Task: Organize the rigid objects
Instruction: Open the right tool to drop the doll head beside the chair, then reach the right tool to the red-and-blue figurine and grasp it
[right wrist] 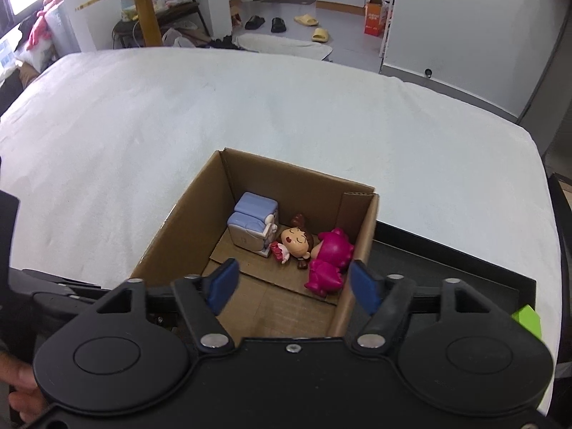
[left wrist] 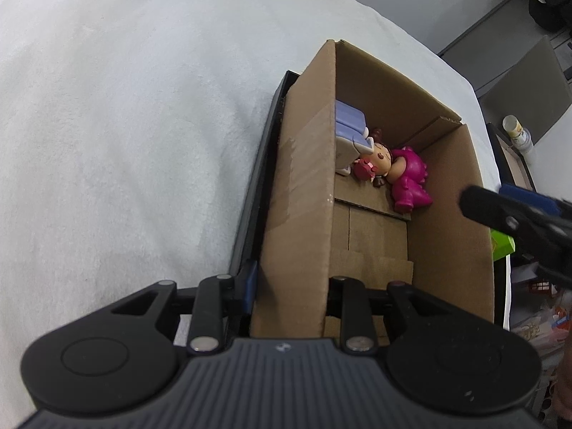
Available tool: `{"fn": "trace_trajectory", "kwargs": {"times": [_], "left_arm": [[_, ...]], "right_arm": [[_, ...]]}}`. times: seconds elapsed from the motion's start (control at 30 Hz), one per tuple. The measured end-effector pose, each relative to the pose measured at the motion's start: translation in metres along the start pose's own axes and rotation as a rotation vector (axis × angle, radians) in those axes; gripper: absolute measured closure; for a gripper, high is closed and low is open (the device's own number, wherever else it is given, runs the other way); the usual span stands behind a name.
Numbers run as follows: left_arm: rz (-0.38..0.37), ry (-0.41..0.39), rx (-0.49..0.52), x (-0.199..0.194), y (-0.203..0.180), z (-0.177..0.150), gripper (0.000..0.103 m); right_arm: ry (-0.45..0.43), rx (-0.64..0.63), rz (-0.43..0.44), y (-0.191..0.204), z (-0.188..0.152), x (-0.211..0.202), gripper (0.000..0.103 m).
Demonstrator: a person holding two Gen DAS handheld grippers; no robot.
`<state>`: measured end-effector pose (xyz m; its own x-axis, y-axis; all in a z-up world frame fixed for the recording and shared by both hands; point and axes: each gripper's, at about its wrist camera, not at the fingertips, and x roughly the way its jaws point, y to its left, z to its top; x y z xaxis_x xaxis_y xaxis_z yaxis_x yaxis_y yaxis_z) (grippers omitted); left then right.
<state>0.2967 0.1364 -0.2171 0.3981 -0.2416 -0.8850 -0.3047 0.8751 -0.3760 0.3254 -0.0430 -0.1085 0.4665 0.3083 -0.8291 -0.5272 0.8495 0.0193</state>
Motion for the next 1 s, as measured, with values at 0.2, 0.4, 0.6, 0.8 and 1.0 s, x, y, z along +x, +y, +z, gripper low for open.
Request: {"fn": "trace_trajectory", "kwargs": {"times": [0.2,0.4,0.6,0.8,1.0], "left_arm": [[0.009,-0.008,-0.022,-0.002,0.0,0.0,0.075],[0.019,0.003,-0.021,-0.001,-0.003,-0.002,0.076],[0.033,0.034,0.032,0.003,-0.015,-0.005,0.076],[0.043,0.038,0.053,0.005,-0.022,-0.009,0.076],[0.028,0.038,0.034,0.005,-0.017,-0.011,0.075]], "right_arm": [[-0.035,0.026,0.001,-0.007,-0.01,-0.019,0.017],[-0.055,0.059,-0.011,-0.015,-0.017,-0.039,0.007],[-0.061,0.108,-0.02,-0.03,-0.025,-0.053,0.006],[-0.104,0.173,-0.072,-0.05,-0.037,-0.061,0.006],[-0.193,0.219,-0.184,-0.063,-0.056,-0.066,0.006]]}}
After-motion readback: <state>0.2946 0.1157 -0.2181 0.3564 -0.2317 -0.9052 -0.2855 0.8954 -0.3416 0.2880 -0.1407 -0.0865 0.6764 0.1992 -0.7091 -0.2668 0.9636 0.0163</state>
